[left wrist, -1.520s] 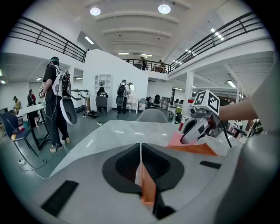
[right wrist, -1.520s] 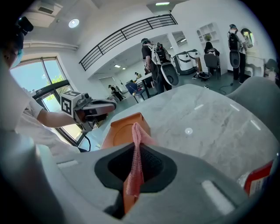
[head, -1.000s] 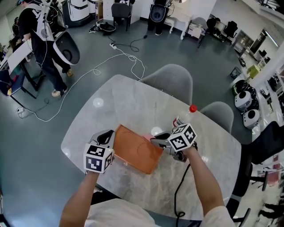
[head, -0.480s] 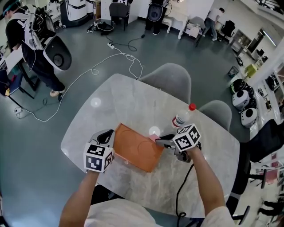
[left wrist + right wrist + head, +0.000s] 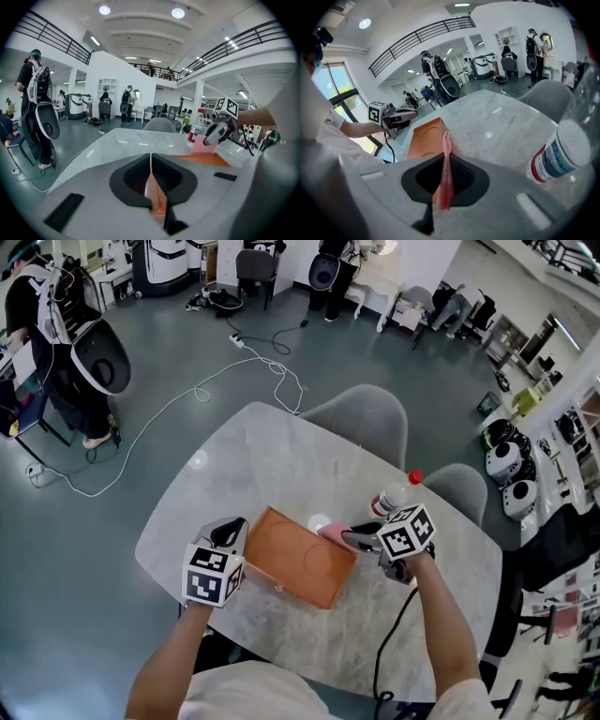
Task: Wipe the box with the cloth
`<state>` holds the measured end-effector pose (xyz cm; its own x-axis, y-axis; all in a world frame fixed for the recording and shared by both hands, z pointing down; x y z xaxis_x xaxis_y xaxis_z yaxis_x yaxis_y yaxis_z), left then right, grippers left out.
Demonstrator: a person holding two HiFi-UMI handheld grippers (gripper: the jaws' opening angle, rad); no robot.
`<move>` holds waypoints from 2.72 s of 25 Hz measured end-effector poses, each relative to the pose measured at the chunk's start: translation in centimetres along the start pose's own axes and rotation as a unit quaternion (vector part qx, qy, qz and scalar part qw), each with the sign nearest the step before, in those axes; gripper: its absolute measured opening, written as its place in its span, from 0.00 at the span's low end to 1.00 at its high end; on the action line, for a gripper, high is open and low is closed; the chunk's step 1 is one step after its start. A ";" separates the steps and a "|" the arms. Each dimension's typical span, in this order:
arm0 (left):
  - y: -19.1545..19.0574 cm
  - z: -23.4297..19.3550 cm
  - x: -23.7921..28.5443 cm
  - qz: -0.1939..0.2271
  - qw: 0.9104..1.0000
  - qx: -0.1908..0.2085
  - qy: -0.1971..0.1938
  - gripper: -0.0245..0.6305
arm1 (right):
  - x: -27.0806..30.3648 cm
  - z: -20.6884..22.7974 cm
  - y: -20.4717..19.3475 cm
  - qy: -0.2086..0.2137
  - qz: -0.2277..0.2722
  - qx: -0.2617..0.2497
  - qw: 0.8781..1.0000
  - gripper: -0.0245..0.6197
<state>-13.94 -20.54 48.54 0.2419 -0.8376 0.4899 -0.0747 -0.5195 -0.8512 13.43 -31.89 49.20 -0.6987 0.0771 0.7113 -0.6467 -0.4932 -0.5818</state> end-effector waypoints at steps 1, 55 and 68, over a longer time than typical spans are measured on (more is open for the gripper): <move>0.0 -0.2 -0.1 0.000 1.000 0.000 -0.001 0.06 | 0.0 0.0 0.7 -0.006 -0.001 -0.007 1.000 0.06; -4.7 -6.3 -7.6 -0.007 0.993 -0.038 0.114 0.06 | 19.6 -9.9 14.3 0.213 -0.343 -0.410 0.818 0.06; -6.9 -8.3 -11.2 -0.007 0.993 -0.046 0.109 0.06 | 21.6 -14.0 12.8 0.223 -0.372 -0.389 0.813 0.06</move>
<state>-24.19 -8.92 50.51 0.0292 -0.8412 0.5399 -0.1640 -0.5369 -0.8276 -14.20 -24.40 51.56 0.0454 0.4953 0.8675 -0.8172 0.5179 -0.2529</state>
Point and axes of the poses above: the fingertips, and each gripper's own axes: x forward along the fingers, z to its right, y out of its top, the point moved 7 cm from there along -x, backward along the fingers, and after that the axes turned 3 degrees about -x, right-handed, at the moved point
